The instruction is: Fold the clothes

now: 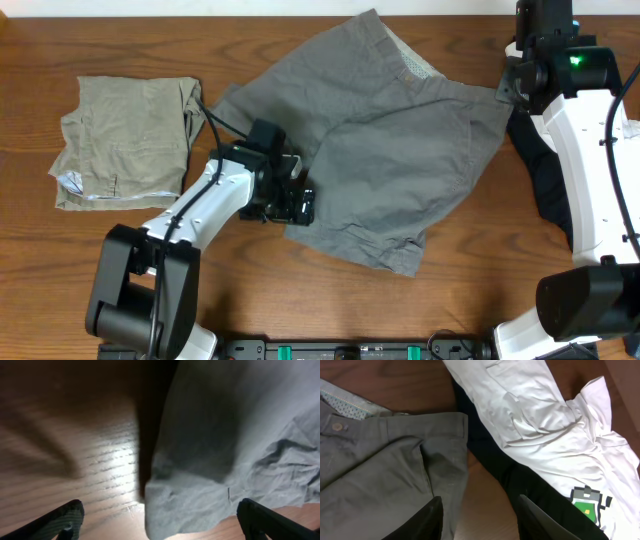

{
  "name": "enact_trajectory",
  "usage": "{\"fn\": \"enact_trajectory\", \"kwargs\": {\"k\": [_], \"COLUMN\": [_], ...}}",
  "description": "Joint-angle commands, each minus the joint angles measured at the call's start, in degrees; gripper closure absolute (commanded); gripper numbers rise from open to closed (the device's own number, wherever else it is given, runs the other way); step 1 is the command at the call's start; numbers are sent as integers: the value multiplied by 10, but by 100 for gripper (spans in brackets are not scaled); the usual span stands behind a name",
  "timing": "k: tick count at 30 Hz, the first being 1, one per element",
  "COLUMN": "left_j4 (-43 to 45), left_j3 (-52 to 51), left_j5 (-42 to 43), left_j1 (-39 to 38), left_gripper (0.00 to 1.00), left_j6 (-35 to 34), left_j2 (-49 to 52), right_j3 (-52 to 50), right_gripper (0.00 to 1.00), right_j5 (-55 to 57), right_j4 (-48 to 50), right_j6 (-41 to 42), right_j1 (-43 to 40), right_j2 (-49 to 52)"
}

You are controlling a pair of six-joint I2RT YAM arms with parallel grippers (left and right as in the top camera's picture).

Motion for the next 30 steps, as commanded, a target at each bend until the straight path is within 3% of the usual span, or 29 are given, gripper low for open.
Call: {"fn": "enact_trajectory", "kwargs": {"k": [1,3,9,13,15,16,18,19,22,24,28,30], "left_j4": [5,5,12,15,15,15,15,14,-3,-35,-103,-111], "left_j3": [-3,-3,-16,-22,-22,-22,-22,-22,-17,-5,48,86], "left_j5": [55,60,59,59,58,58,58,58,19,-53,-213,-227], "left_j1": [-3,-10,-39,-45,-45,-45,-45,-44,-36,-19,53,101], "left_gripper": [15,20,21,39,43,52,91,94,94,94,95,94], "left_j6": [0,0,0,0,0,0,0,0,0,0,-7,-11], "left_j2": [7,7,12,14,14,14,14,14,10,3,-22,-33], "right_j3": [11,11,11,11,11,11,11,11,11,11,11,11], "right_gripper": [54,55,55,55,55,55,55,55,55,55,55,54], "right_j5": [2,2,2,2,2,2,2,2,2,2,2,-9], "right_j4": [-2,-2,-7,-9,-10,-12,-15,-16,-18,-20,-26,-26], "right_j6": [-7,-7,-7,-7,-7,-7,-7,-7,-7,-7,-7,-7], "right_j1": [-1,-1,-1,-1,-1,-1,-1,-1,-1,-1,-1,-1], "right_j2": [-8,-8,-8,-8,-8,-8,-8,-8,-8,-8,-8,-8]}}
